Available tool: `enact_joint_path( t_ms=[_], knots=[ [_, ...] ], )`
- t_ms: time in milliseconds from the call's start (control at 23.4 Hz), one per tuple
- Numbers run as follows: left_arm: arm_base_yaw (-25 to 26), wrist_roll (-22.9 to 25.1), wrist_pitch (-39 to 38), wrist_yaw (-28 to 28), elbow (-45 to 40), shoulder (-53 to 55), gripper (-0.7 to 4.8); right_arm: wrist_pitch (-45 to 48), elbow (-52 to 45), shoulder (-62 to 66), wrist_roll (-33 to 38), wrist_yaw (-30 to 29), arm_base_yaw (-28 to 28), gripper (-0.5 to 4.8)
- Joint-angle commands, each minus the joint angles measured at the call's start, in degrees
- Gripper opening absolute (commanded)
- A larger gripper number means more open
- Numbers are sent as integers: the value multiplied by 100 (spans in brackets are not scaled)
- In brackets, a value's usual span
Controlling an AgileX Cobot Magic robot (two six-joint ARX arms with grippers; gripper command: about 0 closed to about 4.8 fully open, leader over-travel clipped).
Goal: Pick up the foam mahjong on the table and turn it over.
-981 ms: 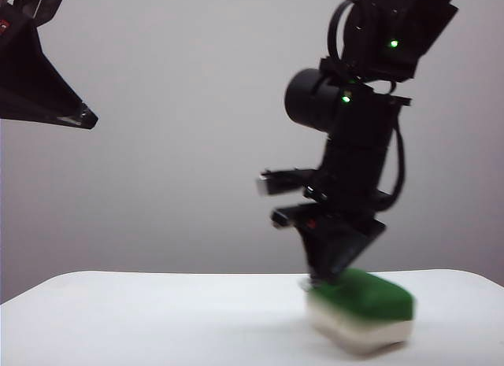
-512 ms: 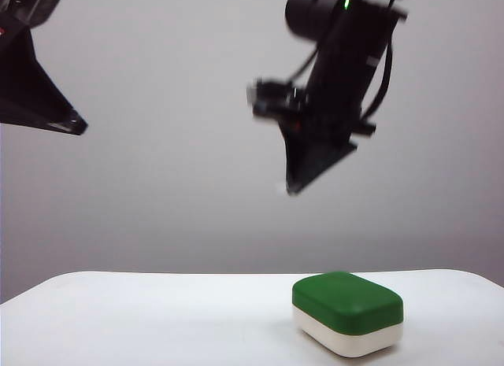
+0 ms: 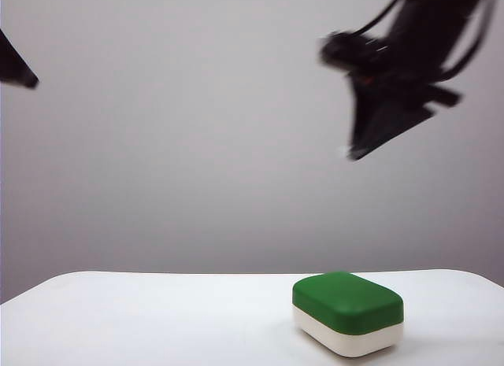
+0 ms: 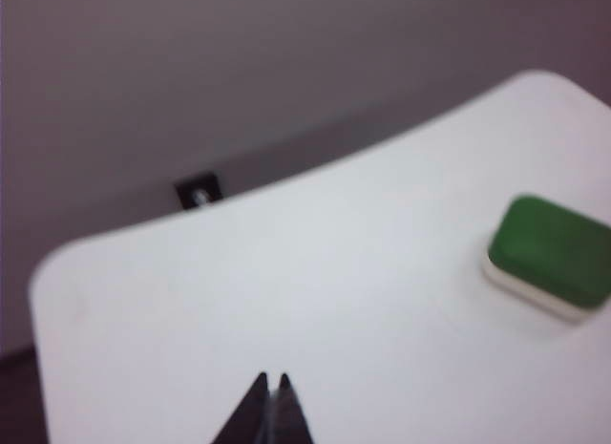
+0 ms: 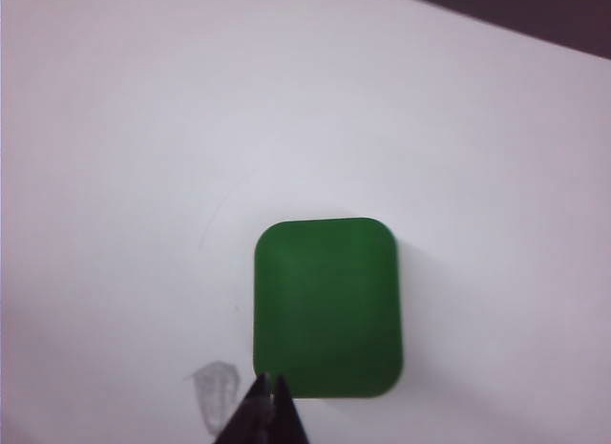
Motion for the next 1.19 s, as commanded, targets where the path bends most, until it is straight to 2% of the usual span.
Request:
enact_joint_path(
  t_ms=[43, 128, 171, 256, 341, 512, 768, 853, 939, 1195],
  knots=[
    [-2, 61, 79, -26, 11, -216, -4, 385, -538, -691, 247, -221, -304, -6],
    [-2, 61, 76, -81, -28, -341, 18, 785, -1178, -1443, 407, -236, -468, -6],
    [-2, 59, 107, -210, -87, -409, 59, 1137, -1598, -1923, 409, -216, -522, -6],
    [-2, -13, 142, -452, -232, -542, 87, 1606, -2221, -2625, 415, -138, -612, -6],
    [0, -168, 345, -769, -496, -756, 87, 1985, -2785, -3119, 533, -37, -750, -6],
    [-2, -463, 737, -772, -1008, -1401, 85, 2671, -3611, -3731, 739, -92, -1014, -6],
    [-4, -459, 1008, -776, -1530, -2715, 74, 3497, -4496, -4627, 951, -46, -1019, -6],
    [-4, -459, 1025, -774, -1663, -3115, 47, 3654, -4684, -4865, 960, -39, -1019, -6],
    [-4, -459, 1095, -774, -1821, -3467, 46, 3766, -4844, -5075, 955, 22, -1019, -6],
    [-4, -562, 1202, -841, -2155, -3587, 46, 4129, -5517, -5995, 940, 256, -1027, -6]
  ],
)
